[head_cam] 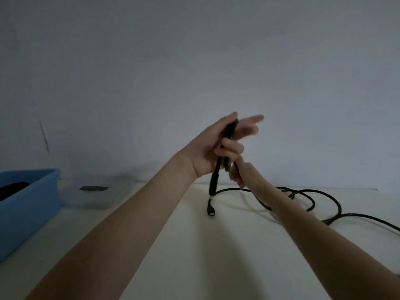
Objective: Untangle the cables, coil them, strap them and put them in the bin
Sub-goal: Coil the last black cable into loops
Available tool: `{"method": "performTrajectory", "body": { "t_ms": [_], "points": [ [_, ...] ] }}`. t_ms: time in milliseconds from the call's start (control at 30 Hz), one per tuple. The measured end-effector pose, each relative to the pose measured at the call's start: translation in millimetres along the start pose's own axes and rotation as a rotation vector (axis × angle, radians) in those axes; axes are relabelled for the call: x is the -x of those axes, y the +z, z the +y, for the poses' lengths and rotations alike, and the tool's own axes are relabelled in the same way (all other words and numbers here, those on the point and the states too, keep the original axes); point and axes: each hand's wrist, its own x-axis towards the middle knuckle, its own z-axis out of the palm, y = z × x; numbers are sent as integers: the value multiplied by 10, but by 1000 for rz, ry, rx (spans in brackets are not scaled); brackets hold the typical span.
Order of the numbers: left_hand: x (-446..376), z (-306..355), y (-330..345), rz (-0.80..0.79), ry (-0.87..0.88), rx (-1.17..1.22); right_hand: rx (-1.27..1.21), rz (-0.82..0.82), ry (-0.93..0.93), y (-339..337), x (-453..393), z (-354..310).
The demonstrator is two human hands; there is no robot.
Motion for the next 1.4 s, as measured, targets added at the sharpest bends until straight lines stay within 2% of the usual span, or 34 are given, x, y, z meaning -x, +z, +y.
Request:
{"method": "performTrajectory", "body": {
  "t_ms": [133,200,300,367,433,500,600,733,833,900,1000,1067,1167,1233,1300,1333,1400],
  "points": [
    [-116,319,-18,147,333,330,58,37,88,-67,171,334],
    [-161,370,-79,268,395,337,296,94,44,-102,174,326],
    [-301,216,-211,473,279,67,709,158,-186,-79,166,69],
    [-346,93,-299,580,145,-246,797,162,-392,-82,187,-126],
    [-321,21,-402,643,49,-451,810,162,-516,-139,198,-286],
    [-258,-26,-471,614,-22,-505,800,190,-560,-229,194,-400],
    [-150,-97,-457,460,-159,-504,763,276,-564,-366,172,-513],
    [-32,-255,-307,298,-313,-632,648,440,-566,-443,124,-664],
    [-24,-292,-295,101,-322,-448,546,501,-500,-497,46,-689],
    [-34,-210,-285,-21,-284,-279,367,440,-417,-537,-1,-616],
    [-26,-24,-188,-157,-153,-225,-63,291,-256,-535,7,-520],
    [-23,97,-101,-190,-28,-177,-292,179,-142,-483,30,-490],
    [-37,282,19,-236,157,54,-488,19,-8,-394,98,-377],
    [-39,417,101,-109,296,170,-485,-86,32,-341,155,-275],
    [-58,504,164,42,433,151,-369,-155,47,-273,183,-247],
    [-64,487,201,34,445,153,-235,-162,53,-241,187,-284],
    [-101,392,244,16,370,112,231,-107,39,-170,146,-383]
  ]
}}
